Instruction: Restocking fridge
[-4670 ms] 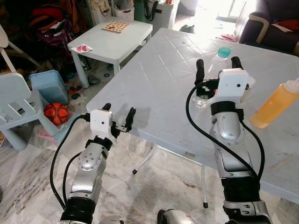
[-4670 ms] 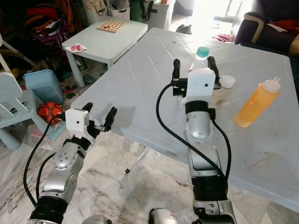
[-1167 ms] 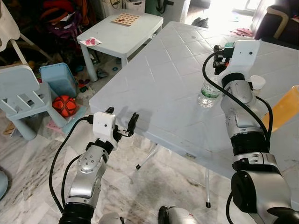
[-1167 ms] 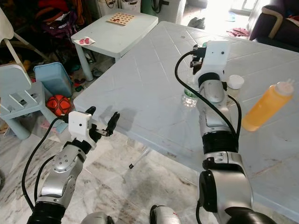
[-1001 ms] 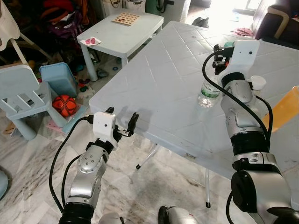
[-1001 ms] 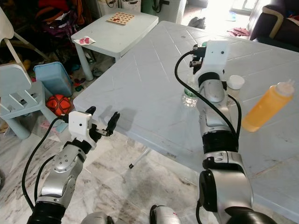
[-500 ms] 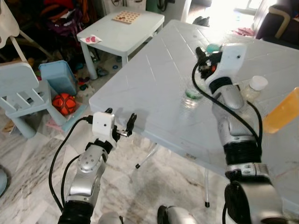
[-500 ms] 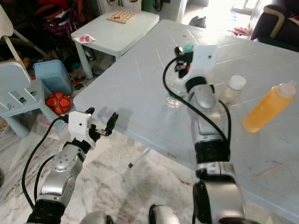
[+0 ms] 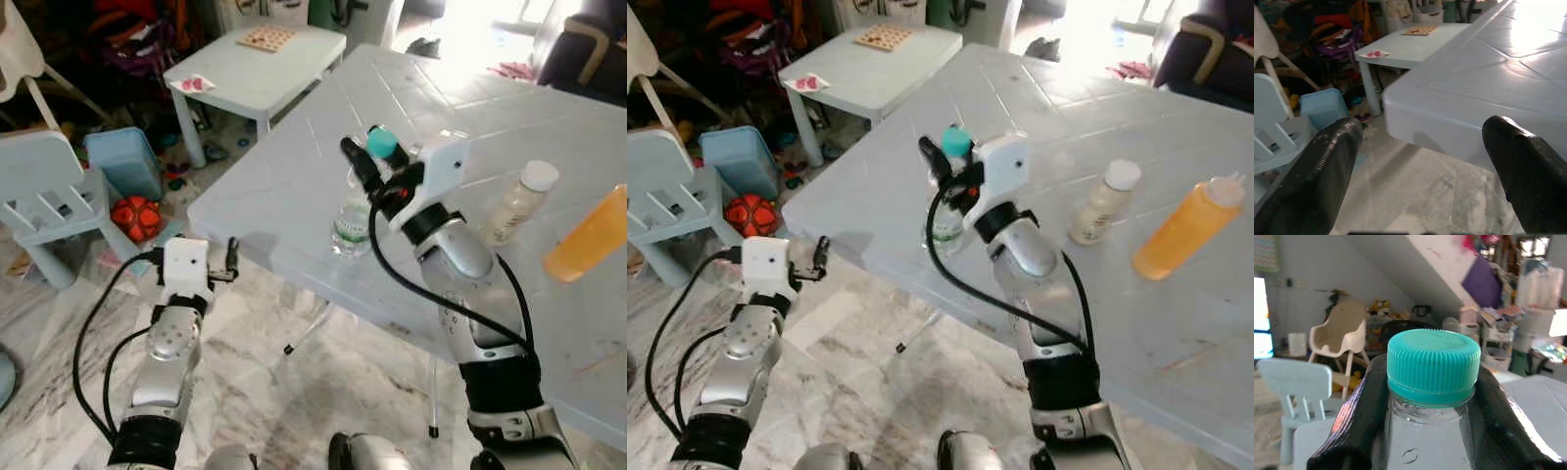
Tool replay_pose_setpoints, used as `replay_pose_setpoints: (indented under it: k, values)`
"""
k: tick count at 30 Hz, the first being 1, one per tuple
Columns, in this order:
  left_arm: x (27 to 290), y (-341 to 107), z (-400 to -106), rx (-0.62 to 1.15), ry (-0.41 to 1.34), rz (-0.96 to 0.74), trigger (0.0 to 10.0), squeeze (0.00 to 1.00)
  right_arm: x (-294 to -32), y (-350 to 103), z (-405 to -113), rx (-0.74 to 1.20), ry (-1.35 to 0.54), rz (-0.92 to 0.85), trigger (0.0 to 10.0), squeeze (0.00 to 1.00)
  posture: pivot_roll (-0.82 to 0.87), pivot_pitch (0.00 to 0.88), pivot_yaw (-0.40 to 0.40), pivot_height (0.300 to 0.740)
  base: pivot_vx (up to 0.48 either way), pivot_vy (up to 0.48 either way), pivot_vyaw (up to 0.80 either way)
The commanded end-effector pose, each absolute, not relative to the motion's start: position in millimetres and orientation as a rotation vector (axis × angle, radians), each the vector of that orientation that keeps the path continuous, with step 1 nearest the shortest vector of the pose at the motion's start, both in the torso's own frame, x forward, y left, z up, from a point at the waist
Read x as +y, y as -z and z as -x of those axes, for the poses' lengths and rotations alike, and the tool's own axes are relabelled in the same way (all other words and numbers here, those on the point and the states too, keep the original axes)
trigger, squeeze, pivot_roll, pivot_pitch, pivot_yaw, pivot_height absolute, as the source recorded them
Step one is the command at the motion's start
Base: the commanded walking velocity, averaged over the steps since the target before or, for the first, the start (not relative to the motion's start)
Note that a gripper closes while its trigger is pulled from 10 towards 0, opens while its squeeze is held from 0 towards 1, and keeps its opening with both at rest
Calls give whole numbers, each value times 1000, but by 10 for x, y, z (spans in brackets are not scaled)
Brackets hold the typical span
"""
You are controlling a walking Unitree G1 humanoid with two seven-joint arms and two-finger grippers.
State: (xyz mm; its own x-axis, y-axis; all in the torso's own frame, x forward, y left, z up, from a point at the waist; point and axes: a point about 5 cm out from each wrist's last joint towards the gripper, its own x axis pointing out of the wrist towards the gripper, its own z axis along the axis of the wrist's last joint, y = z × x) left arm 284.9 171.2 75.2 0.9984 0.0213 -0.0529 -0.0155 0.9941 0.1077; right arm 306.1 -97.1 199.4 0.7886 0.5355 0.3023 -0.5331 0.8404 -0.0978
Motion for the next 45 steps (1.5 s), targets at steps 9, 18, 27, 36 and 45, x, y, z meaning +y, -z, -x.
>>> replay_pose_setpoints:
  k: [9, 18, 27, 36, 45]
  values:
    - [1802, -837, -2872, -6, -137, -136, 10000, 0, -908, -2025, -2932, -382, -494, 14, 10000, 0, 104, 0, -11, 740, 0, 0, 736]
    - [1788, -796, -2862, 0, -135, -140, 10000, 0, -927, -2042, -2955, -393, -415, -2, 10000, 0, 87, 0, -4, 740, 0, 0, 800]
    - [1757, -783, -2874, 2, -155, -122, 10000, 0, -941, -2035, -2972, -385, -417, 13, 10000, 0, 77, 0, -9, 740, 0, 0, 800]
    - [1744, -787, -2905, 4, -154, -125, 10000, 0, -894, -2055, -2972, -392, -435, 18, 10000, 0, 69, 0, -8, 740, 0, 0, 800]
    - [1785, -767, -2917, 12, -210, -152, 10000, 0, -900, -2036, -2971, -385, -439, 26, 10000, 0, 54, 0, -3, 740, 0, 0, 800]
